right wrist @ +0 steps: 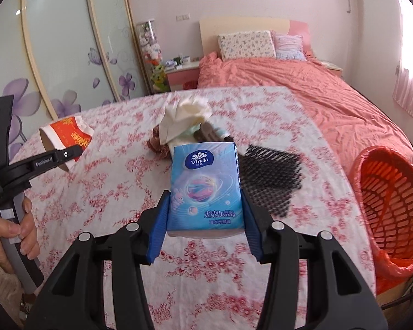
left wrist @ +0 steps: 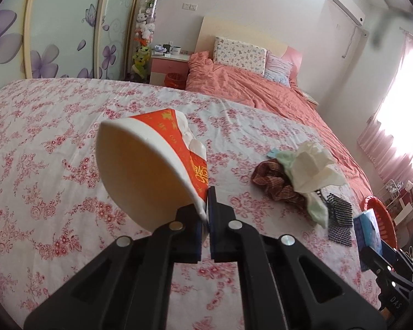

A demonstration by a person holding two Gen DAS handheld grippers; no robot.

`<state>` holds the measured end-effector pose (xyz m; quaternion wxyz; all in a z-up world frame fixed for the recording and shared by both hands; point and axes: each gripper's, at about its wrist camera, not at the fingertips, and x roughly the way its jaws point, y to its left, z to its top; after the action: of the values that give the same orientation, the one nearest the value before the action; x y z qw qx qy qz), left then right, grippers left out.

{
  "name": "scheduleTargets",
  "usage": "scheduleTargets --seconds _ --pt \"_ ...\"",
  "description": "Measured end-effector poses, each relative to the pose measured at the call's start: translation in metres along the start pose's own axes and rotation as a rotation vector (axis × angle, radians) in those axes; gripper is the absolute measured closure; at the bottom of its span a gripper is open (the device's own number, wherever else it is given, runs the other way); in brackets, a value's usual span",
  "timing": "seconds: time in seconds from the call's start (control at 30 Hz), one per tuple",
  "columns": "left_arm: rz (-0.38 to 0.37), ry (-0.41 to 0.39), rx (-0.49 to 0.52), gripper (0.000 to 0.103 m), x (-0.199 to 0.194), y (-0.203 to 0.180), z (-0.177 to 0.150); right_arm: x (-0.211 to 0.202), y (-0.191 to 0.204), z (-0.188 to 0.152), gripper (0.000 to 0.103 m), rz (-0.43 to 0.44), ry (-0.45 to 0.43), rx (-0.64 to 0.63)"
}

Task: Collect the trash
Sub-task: 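Carry the paper cup and tissue pack in both grippers over the basket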

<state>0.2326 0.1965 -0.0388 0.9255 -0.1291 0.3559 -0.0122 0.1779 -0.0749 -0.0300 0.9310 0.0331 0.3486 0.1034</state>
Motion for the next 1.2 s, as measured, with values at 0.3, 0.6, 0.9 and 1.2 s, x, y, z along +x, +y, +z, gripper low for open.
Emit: scheduleTargets --seconds 0.3,0.6,0.9,1.2 --pt "-0.060 -0.022 0.080 0.098 -0.027 -0.051 0.002 -0.028 -0.030 0.005 0.053 -0.048 -0.078 0.045" --pt "-0.152 -0.015 0.172 0.098 -0.041 -0.118 -0.008 -0.055 -0.069 0.007 0.053 -0.106 -0.145 0.095" --pt "-0.279 0.012 0.267 0.098 -0.044 -0.196 -0.025 -0.082 -0.120 0.000 0.053 -0.189 -0.196 0.157" --pt "-0.439 0.059 0.358 0.098 -0.038 -0.284 -0.055 -0.108 -0.185 -0.010 0.053 -0.272 -0.235 0.261"
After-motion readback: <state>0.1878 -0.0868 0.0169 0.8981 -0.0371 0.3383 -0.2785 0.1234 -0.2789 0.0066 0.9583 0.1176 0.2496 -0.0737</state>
